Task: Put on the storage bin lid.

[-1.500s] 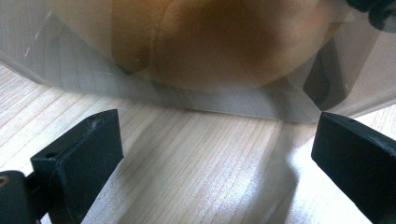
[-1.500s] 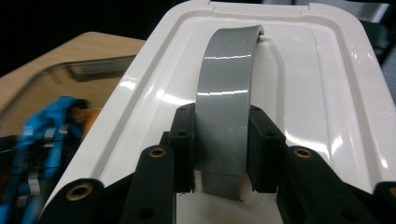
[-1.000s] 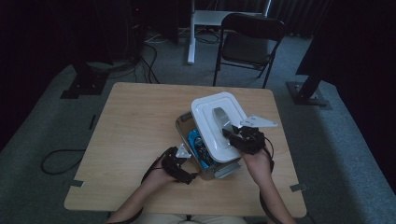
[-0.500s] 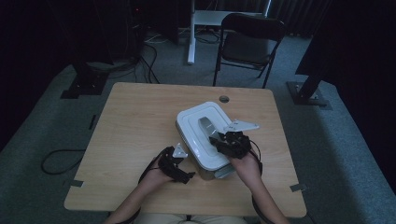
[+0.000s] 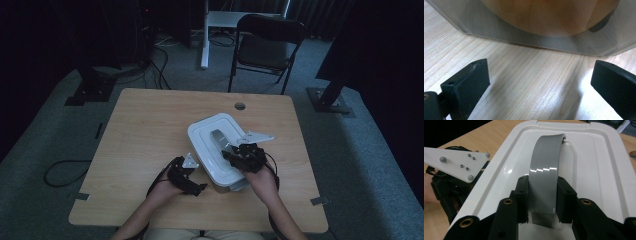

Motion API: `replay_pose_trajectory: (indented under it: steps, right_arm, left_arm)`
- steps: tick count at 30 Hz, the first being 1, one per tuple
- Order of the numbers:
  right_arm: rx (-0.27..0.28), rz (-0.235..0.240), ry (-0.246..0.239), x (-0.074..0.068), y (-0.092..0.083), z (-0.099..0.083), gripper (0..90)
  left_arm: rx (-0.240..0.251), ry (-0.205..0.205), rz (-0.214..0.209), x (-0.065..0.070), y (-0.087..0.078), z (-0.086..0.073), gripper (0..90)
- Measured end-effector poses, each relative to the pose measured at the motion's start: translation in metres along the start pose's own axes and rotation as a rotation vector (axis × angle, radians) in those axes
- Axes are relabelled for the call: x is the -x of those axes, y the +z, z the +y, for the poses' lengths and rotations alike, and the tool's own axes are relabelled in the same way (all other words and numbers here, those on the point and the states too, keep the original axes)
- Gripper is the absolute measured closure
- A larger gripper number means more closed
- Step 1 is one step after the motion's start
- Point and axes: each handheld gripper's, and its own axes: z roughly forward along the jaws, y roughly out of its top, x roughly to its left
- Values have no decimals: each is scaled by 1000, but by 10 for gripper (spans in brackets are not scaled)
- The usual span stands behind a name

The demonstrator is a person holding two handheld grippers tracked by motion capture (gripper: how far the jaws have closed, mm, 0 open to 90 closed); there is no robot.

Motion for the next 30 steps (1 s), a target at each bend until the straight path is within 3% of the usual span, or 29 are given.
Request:
replay_pose_trajectory:
  steps: [5, 9, 13, 15, 18, 22, 26, 30]
  right_arm:
    - [5, -10, -7, -1, 0, -1, 664]
    - [44, 0, -12, -1, -4, -2, 466]
    - [76, -33, -3, 4, -13, -4, 324]
    - [99, -52, 23, 12, -18, -5, 245]
    - [134, -136, 34, 25, -26, -8, 126]
    - [152, -214, 51, 46, -33, -11, 123]
    - [224, -219, 118, 73, -39, -19, 123]
    - [220, -331, 116, 96, -36, -30, 124]
  left_arm:
    - [2, 0, 0, 0, -1, 1, 27]
    - [1, 0, 7, -2, -2, 1, 27]
    - [7, -12, 15, -5, -4, 1, 27]
    - [9, -22, 20, -6, -4, 1, 27]
    - [13, -36, 27, -9, -4, 1, 27]
    - [22, -47, 37, -12, -5, 4, 27]
    - [30, -45, 51, -14, -7, 7, 27]
    - [32, -59, 62, -18, -8, 8, 27]
